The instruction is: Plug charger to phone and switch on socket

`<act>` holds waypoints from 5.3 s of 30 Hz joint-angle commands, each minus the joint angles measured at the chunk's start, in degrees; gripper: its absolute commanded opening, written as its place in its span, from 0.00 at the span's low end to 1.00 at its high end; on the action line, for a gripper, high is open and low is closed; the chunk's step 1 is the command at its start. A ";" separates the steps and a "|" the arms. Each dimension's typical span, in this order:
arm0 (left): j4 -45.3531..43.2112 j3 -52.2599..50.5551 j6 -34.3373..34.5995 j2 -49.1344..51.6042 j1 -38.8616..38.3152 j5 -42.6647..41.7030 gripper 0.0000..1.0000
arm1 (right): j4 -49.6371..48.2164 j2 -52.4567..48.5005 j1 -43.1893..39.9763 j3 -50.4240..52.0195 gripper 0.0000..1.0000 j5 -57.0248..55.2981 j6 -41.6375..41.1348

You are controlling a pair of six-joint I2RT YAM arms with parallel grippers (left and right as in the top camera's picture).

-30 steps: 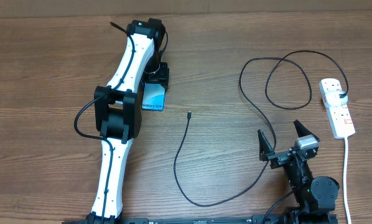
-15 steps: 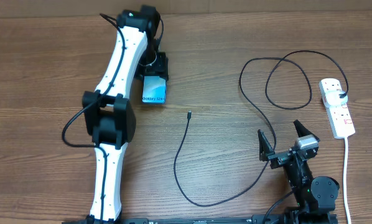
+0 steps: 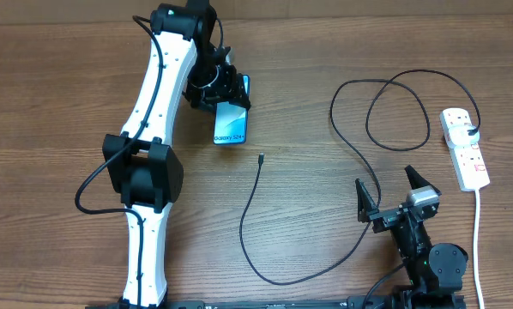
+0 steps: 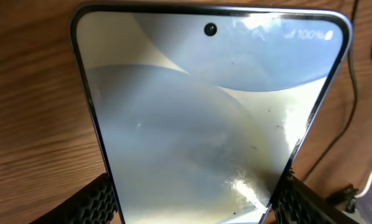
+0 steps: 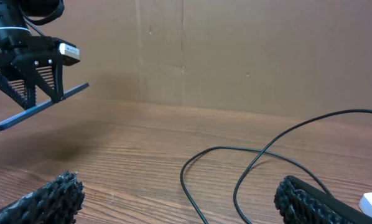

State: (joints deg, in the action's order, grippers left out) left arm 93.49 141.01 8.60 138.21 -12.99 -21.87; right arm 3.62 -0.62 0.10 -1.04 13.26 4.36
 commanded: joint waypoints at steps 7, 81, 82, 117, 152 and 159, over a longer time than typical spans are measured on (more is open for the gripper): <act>0.13 0.52 -1.97 -1.84 0.17 -3.67 0.63 | -3.52 0.46 0.17 0.59 1.00 0.48 -16.17; 1.60 0.52 1.55 -1.84 -6.56 -3.76 0.62 | 8.55 -101.24 23.04 -64.54 0.92 28.39 -40.06; 1.62 0.52 1.73 -1.84 -6.54 -3.76 0.62 | 8.22 -101.46 23.06 -64.54 0.88 28.37 -40.30; 0.79 0.52 1.66 -1.84 -6.54 -4.87 0.63 | 5.01 -101.85 23.17 -63.76 0.43 25.73 -42.88; 1.03 0.52 -0.90 -1.84 -6.56 -8.20 0.66 | 3.30 -101.94 25.07 -63.23 0.04 23.61 -41.83; 1.01 0.52 -0.94 -1.84 -6.54 -7.50 0.89 | 2.80 -101.94 24.96 -63.23 0.04 23.63 -41.86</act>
State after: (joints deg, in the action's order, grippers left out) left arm 93.91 141.03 8.56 137.99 -18.81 -28.49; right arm 8.05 -103.26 25.02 -63.55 36.67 -38.17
